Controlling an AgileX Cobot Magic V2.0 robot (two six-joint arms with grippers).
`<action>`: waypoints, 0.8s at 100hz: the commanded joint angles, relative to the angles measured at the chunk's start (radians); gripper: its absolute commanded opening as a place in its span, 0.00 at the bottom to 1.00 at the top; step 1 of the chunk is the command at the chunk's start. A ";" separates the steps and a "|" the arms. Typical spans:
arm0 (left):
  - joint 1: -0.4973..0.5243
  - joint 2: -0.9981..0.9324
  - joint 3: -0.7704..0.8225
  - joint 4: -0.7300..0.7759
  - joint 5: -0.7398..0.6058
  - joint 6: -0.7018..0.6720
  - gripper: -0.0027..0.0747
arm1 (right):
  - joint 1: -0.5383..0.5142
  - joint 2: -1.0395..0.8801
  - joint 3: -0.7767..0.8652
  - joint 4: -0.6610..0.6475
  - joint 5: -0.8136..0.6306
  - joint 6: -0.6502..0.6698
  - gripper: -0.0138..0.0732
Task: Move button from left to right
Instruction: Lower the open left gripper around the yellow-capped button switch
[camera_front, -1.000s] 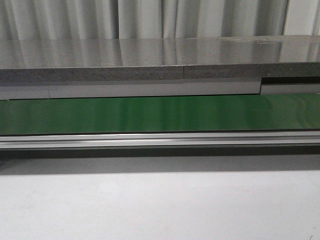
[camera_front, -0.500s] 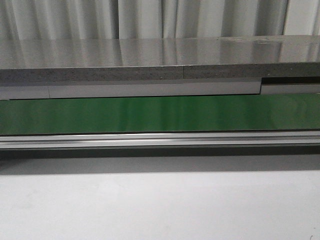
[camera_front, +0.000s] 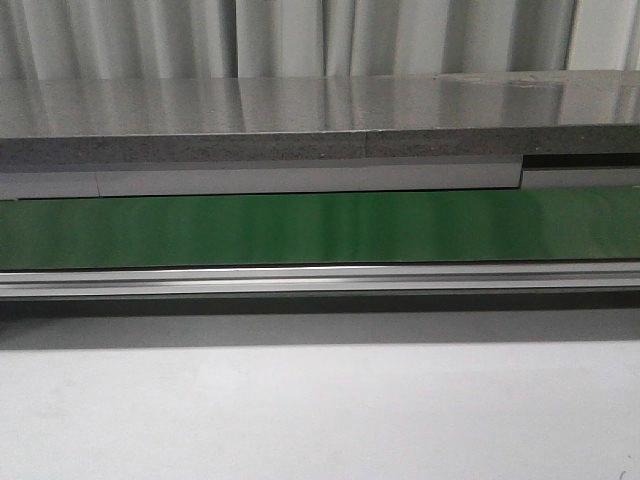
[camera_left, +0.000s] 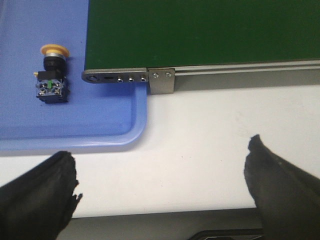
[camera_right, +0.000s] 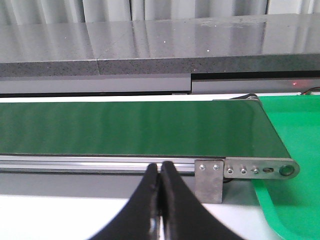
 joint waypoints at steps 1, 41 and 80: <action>0.026 0.025 -0.063 0.025 -0.049 -0.018 0.86 | -0.006 -0.016 -0.018 -0.011 -0.080 -0.005 0.08; 0.275 0.324 -0.225 0.058 -0.096 0.008 0.86 | -0.006 -0.016 -0.018 -0.011 -0.080 -0.005 0.08; 0.397 0.706 -0.366 0.049 -0.208 0.019 0.86 | -0.006 -0.016 -0.018 -0.011 -0.080 -0.005 0.08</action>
